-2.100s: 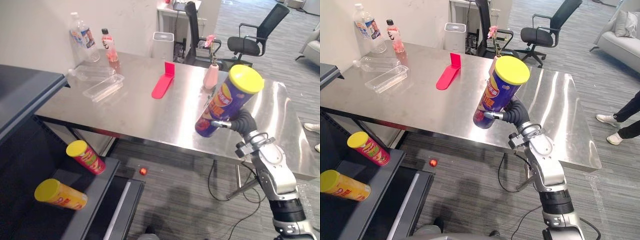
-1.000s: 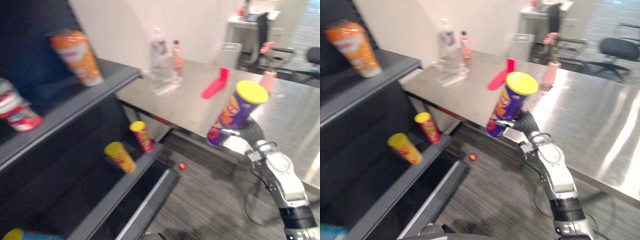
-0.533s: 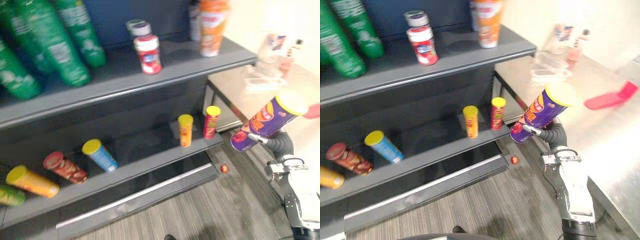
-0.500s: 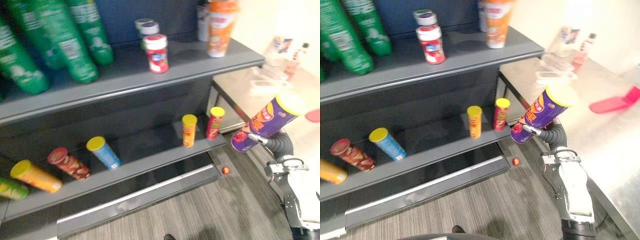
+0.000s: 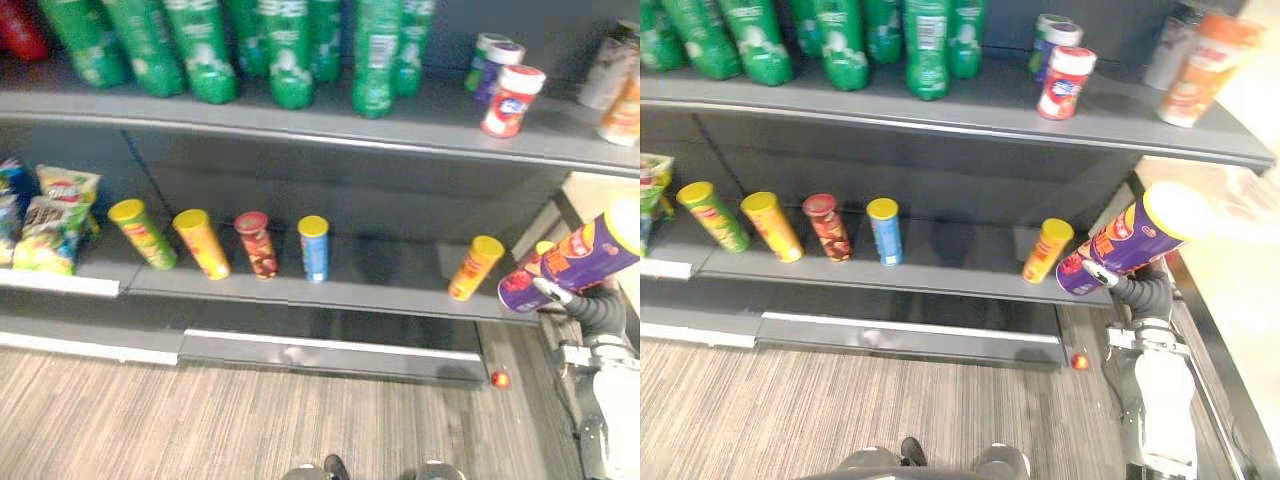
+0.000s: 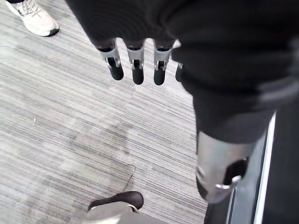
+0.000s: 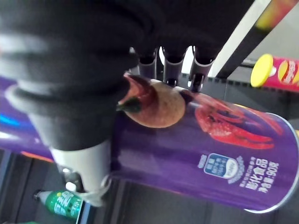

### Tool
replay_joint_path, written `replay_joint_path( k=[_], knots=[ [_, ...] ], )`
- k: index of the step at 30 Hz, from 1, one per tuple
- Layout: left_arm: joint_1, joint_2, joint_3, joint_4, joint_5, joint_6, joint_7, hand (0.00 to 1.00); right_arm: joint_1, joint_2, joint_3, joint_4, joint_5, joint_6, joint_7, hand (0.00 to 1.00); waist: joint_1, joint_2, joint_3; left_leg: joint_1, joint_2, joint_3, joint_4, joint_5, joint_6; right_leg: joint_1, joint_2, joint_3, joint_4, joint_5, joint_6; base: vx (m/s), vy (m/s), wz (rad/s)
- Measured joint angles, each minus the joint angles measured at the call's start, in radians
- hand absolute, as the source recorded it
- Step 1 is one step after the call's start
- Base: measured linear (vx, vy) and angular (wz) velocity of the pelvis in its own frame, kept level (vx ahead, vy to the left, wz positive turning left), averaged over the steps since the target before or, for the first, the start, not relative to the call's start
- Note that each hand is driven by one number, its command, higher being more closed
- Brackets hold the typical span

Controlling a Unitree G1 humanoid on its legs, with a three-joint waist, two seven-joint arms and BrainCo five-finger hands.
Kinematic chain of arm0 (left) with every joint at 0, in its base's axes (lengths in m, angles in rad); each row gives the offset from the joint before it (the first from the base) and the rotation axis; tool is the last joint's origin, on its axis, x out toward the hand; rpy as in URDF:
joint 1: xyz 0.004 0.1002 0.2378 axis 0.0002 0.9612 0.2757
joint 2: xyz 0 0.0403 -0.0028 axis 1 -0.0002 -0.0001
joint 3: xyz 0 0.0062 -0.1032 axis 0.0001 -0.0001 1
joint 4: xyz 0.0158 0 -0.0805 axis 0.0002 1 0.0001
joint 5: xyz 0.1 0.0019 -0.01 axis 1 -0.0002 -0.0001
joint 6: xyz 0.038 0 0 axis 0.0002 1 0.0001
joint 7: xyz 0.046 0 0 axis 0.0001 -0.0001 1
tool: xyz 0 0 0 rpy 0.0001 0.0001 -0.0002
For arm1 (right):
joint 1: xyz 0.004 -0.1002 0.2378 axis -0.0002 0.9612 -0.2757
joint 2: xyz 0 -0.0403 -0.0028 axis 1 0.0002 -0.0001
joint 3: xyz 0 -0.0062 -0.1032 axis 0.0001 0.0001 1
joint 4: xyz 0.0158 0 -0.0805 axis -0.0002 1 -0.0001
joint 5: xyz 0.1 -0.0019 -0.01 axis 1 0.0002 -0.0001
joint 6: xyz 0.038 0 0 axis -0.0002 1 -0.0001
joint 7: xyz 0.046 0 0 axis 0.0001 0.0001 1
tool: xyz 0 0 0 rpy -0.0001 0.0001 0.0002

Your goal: Put the gum and the chips on the shelf.

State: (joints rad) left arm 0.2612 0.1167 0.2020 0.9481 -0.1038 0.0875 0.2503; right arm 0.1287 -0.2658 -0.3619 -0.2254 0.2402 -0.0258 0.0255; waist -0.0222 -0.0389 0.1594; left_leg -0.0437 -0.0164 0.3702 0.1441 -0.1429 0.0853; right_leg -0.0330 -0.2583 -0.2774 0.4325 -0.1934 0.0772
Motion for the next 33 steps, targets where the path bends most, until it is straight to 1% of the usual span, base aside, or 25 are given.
replay_joint_path(
  k=[2,3,4,5,6,7,8,9,10,11,12,13,15,19,20,22,27,30,33],
  knots=[
    [0.012,-0.005,0.006,-0.003,0.000,0.011,-0.008,0.00,-0.009,0.000,0.006,0.000,0.002,-0.004,0.002,1.00,0.008,0.000,-0.004,0.030,0.001,-0.015,-0.083,0.013,-0.021,0.030,0.025,-0.019,-0.101,0.027,0.043,0.05,-0.010,0.91],
    [0.018,-0.008,0.007,-0.004,-0.001,0.011,-0.011,0.00,-0.015,0.000,0.008,0.000,0.003,-0.005,0.004,1.00,0.009,-0.008,-0.008,0.034,0.002,-0.011,-0.096,0.020,-0.032,0.042,0.030,-0.026,-0.132,0.029,0.048,0.08,-0.075,0.77],
    [0.032,-0.018,0.016,-0.004,-0.001,0.011,-0.012,0.00,-0.030,0.000,0.012,0.002,0.003,-0.008,0.007,1.00,0.017,-0.017,-0.013,0.041,0.003,0.010,-0.113,0.049,-0.045,0.065,0.037,-0.044,-0.193,0.039,0.062,0.05,-0.082,0.49],
    [0.044,-0.031,0.024,-0.004,-0.001,0.010,-0.013,0.00,-0.044,0.000,0.019,0.008,0.004,-0.010,0.008,1.00,0.028,-0.022,-0.016,0.045,0.002,0.020,-0.116,0.063,-0.040,0.086,0.043,-0.050,-0.236,0.045,0.060,0.06,-0.131,0.33],
    [0.063,-0.042,0.042,-0.006,-0.004,0.009,-0.012,0.00,-0.071,0.000,0.034,0.022,0.006,-0.010,0.014,1.00,0.043,-0.025,-0.018,0.055,-0.001,0.029,-0.120,0.067,-0.036,0.110,0.053,-0.052,-0.295,0.046,0.058,0.04,-0.109,0.08],
    [0.070,-0.044,0.043,-0.006,-0.004,0.008,-0.012,0.00,-0.084,0.000,0.040,0.031,0.006,-0.011,0.018,1.00,0.050,-0.025,-0.018,0.057,-0.001,0.030,-0.121,0.067,-0.037,0.116,0.058,-0.055,-0.318,0.048,0.056,0.04,-0.104,-0.06],
    [0.081,-0.048,0.042,-0.010,-0.003,0.004,-0.012,0.00,-0.105,0.000,0.051,0.046,0.006,-0.012,0.024,1.00,0.053,-0.025,-0.018,0.061,-0.002,0.032,-0.122,0.070,-0.037,0.127,0.066,-0.057,-0.347,0.061,0.048,0.02,-0.073,-0.08],
    [0.091,-0.050,0.040,-0.020,-0.002,-0.001,-0.012,0.00,-0.118,-0.001,0.060,0.054,0.006,-0.012,0.030,1.00,0.054,-0.026,-0.020,0.064,-0.010,0.033,-0.132,0.078,-0.037,0.129,0.067,-0.058,-0.366,0.100,0.046,0.02,-0.088,-0.01],
    [0.091,-0.053,0.038,-0.023,0.000,-0.013,-0.012,0.00,-0.121,-0.002,0.059,0.056,0.006,-0.012,0.033,1.00,0.051,-0.025,-0.020,0.067,-0.019,0.033,-0.146,0.091,-0.031,0.128,0.064,-0.058,-0.371,0.133,0.049,0.02,-0.103,0.01],
    [0.091,-0.058,0.037,-0.028,0.000,-0.019,-0.012,0.00,-0.122,-0.003,0.059,0.066,0.006,-0.012,0.038,1.00,0.051,-0.015,-0.022,0.072,-0.016,0.033,-0.160,0.101,-0.041,0.128,0.069,-0.060,-0.375,0.138,0.057,0.02,-0.086,0.00],
    [0.094,-0.062,0.037,-0.034,0.000,-0.023,-0.012,0.00,-0.122,-0.003,0.059,0.074,0.006,-0.012,0.044,1.00,0.051,-0.011,-0.023,0.077,-0.016,0.033,-0.172,0.108,-0.046,0.128,0.072,-0.062,-0.379,0.138,0.056,0.03,-0.089,-0.06],
    [0.097,-0.069,0.037,-0.035,0.000,-0.040,-0.012,0.00,-0.121,-0.004,0.059,0.093,0.005,-0.008,0.050,1.00,0.050,-0.001,-0.026,0.094,-0.014,0.032,-0.204,0.132,-0.045,0.129,0.083,-0.064,-0.382,0.137,0.053,0.02,-0.088,-0.05],
    [0.098,-0.069,0.038,-0.036,0.000,-0.058,-0.013,0.00,-0.120,-0.004,0.058,0.111,0.005,-0.005,0.051,1.00,0.044,0.006,-0.028,0.114,-0.007,0.027,-0.245,0.158,-0.050,0.135,0.097,-0.072,-0.388,0.134,0.048,0.02,-0.100,0.00],
    [0.101,-0.070,0.037,-0.038,0.001,-0.067,-0.014,0.00,-0.118,-0.004,0.065,0.119,0.004,-0.005,0.075,1.00,0.037,0.009,-0.029,0.134,0.004,0.026,-0.246,0.162,-0.051,0.161,0.113,-0.072,-0.411,0.130,0.043,0.02,-0.053,-0.03],
    [0.102,-0.070,0.037,-0.038,0.001,-0.067,-0.015,0.00,-0.118,-0.004,0.072,0.119,0.004,-0.005,0.090,1.00,0.031,0.013,-0.032,0.133,0.005,0.026,-0.246,0.162,-0.051,0.161,0.114,-0.072,-0.414,0.130,0.042,0.00,0.000,0.00],
    [0.105,-0.070,0.036,-0.038,0.001,-0.067,-0.019,0.00,-0.118,-0.004,0.098,0.119,0.003,-0.005,0.096,1.00,0.023,0.013,-0.031,0.133,0.005,0.026,-0.246,0.163,-0.050,0.161,0.114,-0.072,-0.415,0.130,0.042,0.00,0.000,0.00],
    [0.104,-0.065,0.018,-0.042,0.003,-0.080,-0.032,0.00,-0.118,-0.003,0.153,0.119,-0.001,-0.005,0.135,1.00,0.024,0.014,-0.030,0.132,0.002,0.026,-0.247,0.162,-0.051,0.161,0.112,-0.073,-0.416,0.130,0.042,0.00,0.000,0.00],
    [0.104,-0.064,-0.012,-0.047,0.011,-0.090,-0.040,0.00,-0.119,-0.003,0.194,0.118,-0.004,-0.005,0.145,1.00,0.025,0.018,-0.028,0.130,0.002,0.026,-0.247,0.162,-0.050,0.160,0.112,-0.073,-0.416,0.130,0.042,0.00,0.000,0.00],
    [0.104,-0.047,-0.041,-0.053,0.033,-0.096,-0.046,0.00,-0.119,-0.003,0.223,0.099,-0.004,-0.006,0.174,1.00,0.025,0.018,-0.027,0.126,0.003,0.024,-0.247,0.161,-0.052,0.157,0.113,-0.072,-0.415,0.130,0.042,0.00,0.000,0.00]
  ],
)
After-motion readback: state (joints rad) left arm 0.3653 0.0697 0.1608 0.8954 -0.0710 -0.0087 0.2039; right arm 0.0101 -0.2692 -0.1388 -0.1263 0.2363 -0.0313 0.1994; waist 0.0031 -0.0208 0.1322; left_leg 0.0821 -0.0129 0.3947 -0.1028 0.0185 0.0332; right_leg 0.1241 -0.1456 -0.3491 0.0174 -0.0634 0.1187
